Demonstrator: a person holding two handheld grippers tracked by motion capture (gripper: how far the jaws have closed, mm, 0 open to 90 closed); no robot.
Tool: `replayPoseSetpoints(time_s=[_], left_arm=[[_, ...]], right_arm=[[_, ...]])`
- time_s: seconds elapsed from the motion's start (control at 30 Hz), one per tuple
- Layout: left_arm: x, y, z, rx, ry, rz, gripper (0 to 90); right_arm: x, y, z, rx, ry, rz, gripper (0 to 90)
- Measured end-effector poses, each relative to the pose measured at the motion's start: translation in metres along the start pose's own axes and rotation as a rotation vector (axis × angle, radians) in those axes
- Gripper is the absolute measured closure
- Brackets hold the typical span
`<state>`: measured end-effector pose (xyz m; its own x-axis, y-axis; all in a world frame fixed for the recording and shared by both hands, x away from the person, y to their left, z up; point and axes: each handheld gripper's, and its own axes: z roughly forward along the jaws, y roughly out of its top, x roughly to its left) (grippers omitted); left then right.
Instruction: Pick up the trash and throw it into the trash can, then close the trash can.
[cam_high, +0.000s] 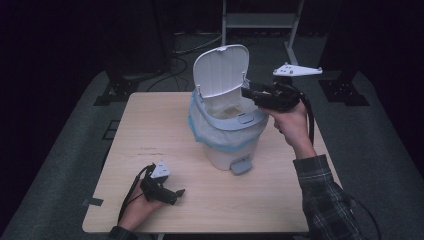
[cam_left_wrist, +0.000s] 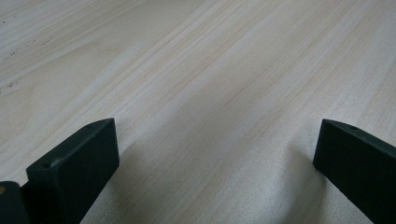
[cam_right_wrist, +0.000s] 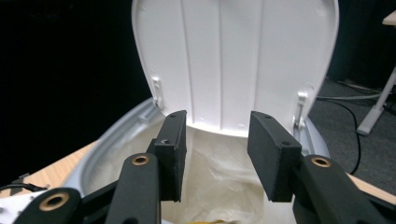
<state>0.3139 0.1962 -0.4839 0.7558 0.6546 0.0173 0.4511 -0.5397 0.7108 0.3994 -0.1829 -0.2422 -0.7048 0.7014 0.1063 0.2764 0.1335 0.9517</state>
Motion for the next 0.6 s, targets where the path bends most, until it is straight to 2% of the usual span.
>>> replayPoseSetpoints(time_s=[0.33, 0.6], left_arm=[[0.000, 0.000, 0.000, 0.000, 0.000, 0.000, 0.0], [0.000, 0.000, 0.000, -0.002, 0.000, 0.001, 0.0]], right_arm=[[0.009, 0.028, -0.004, -0.045, 0.003, -0.016, 56.9], [0.009, 0.054, -0.001, -0.080, 0.011, -0.010, 68.0]])
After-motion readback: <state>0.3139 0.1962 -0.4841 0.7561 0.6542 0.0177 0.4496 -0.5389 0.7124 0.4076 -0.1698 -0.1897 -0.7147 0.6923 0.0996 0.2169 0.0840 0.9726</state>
